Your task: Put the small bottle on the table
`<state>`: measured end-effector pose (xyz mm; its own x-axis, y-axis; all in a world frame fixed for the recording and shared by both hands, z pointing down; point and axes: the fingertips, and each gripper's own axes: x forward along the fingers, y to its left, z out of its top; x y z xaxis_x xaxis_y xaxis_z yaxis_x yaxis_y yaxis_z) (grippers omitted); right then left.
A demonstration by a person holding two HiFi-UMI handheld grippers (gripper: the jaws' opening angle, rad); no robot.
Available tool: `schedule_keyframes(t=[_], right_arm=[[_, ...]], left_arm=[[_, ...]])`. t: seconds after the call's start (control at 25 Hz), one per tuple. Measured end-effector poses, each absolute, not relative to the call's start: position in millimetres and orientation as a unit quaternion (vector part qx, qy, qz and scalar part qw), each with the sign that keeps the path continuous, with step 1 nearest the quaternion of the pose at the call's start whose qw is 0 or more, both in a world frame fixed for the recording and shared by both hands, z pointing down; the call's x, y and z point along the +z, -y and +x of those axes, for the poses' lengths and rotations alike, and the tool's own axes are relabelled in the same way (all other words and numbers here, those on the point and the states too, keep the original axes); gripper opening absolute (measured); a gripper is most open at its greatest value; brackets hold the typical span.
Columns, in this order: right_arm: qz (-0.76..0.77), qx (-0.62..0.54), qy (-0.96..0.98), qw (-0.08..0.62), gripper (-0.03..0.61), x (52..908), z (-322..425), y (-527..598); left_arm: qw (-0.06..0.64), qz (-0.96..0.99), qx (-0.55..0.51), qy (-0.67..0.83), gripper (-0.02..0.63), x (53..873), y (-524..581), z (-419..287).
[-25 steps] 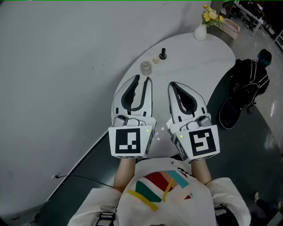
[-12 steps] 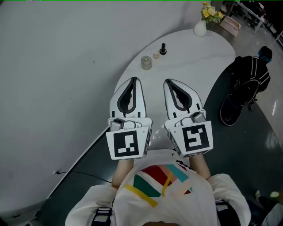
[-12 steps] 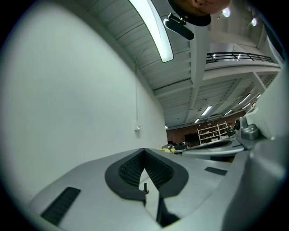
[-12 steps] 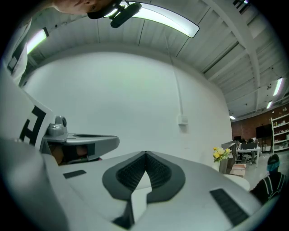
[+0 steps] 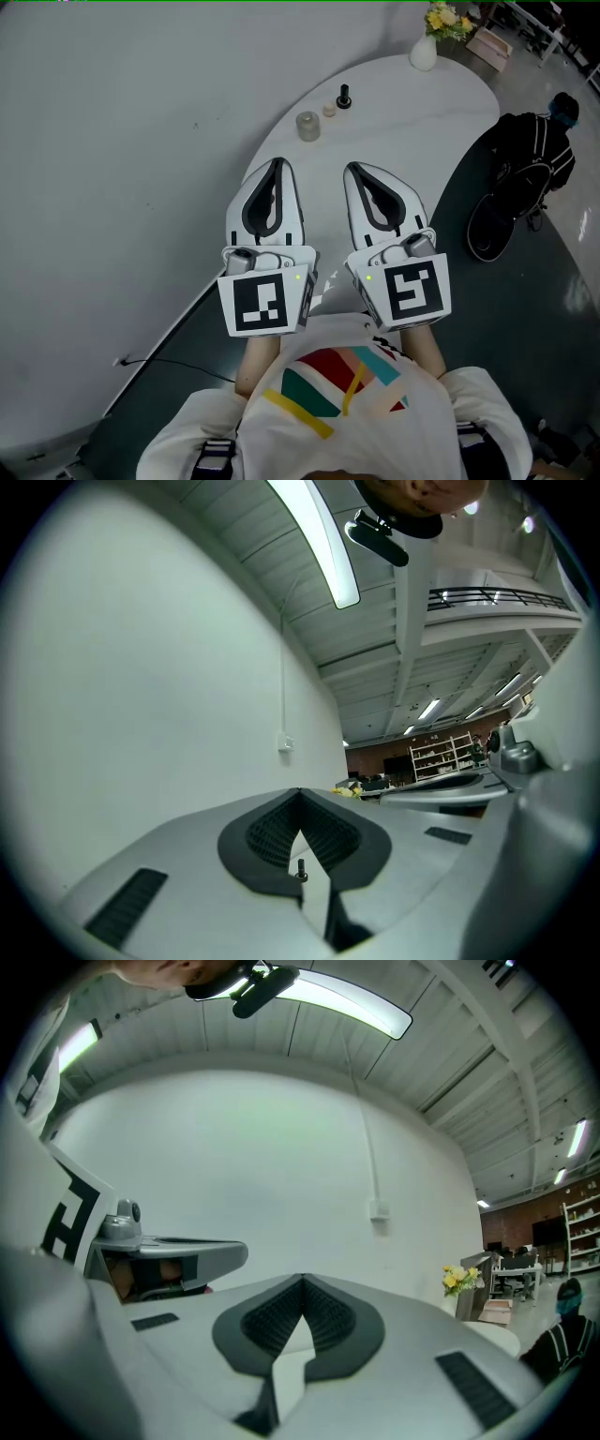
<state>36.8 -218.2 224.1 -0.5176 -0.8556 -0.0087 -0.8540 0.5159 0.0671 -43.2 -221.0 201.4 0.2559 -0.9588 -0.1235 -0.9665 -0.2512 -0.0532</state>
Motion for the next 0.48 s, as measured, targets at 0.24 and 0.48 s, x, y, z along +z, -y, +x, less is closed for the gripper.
schedule_keyframes(t=[0.24,0.48], right_arm=[[0.489,-0.026,0.872,0.012,0.011,226.9,36.6,218.5],[0.486,-0.021,0.874,0.012,0.011,228.4,37.5,222.1]], left_arm=[[0.059,-0.793,0.028,-0.606,0.017,202.1,220.4,-40.2],[0.055,-0.794,0.022,-0.604,0.017,205.6,225.4,-37.2]])
